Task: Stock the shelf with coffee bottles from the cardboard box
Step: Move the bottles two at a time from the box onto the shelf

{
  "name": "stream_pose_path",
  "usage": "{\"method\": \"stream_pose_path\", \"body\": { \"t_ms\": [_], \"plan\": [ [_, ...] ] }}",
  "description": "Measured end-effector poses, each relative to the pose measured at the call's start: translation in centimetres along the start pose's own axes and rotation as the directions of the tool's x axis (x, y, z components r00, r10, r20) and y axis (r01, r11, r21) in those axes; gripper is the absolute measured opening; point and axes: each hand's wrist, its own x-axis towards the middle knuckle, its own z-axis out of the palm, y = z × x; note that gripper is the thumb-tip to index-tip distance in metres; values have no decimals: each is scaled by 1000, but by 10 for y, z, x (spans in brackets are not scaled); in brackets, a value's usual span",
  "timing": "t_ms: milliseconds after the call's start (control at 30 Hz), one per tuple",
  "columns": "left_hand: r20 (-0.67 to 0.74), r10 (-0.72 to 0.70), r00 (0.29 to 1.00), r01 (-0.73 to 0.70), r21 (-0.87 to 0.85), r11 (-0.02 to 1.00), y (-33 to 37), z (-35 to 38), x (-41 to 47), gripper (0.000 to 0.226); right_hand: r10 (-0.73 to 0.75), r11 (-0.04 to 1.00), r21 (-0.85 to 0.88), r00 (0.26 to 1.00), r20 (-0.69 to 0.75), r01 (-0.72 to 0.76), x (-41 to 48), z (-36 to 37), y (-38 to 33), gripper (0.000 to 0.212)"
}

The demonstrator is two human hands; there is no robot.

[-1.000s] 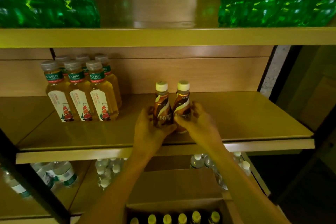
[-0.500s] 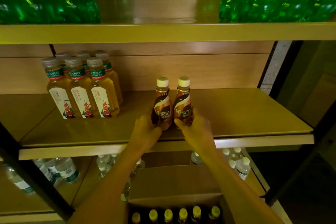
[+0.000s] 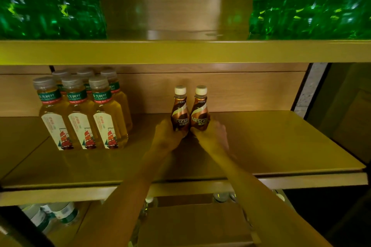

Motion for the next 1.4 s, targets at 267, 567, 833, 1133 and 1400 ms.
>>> {"method": "stream_pose_path", "body": {
  "t_ms": [267, 567, 833, 1133, 1400],
  "plan": [
    [-79, -33, 996, 29, -48, 998, -1, 14, 55, 41, 34, 998, 55, 999, -13, -33, 53, 10, -5, 56],
    [-80, -38, 996, 30, -93, 995, 0, 22, 85, 36, 21, 998, 61, 1000, -19, -20, 85, 19, -3, 55],
    [-65, -61, 996, 56, -66, 996, 3, 23, 90, 36, 22, 996, 82, 1000, -14, -20, 94, 23, 1, 57],
    [18, 82, 996, -83, 346, 935, 24, 1, 34, 57, -182, 867, -450, 977, 113, 214, 37, -8, -1, 69],
    [82, 199, 977, -207, 616, 760, 26, -29, -71, 63, -186, 785, -564, 966, 182, 257, -61, -64, -9, 65]
  ]
}}
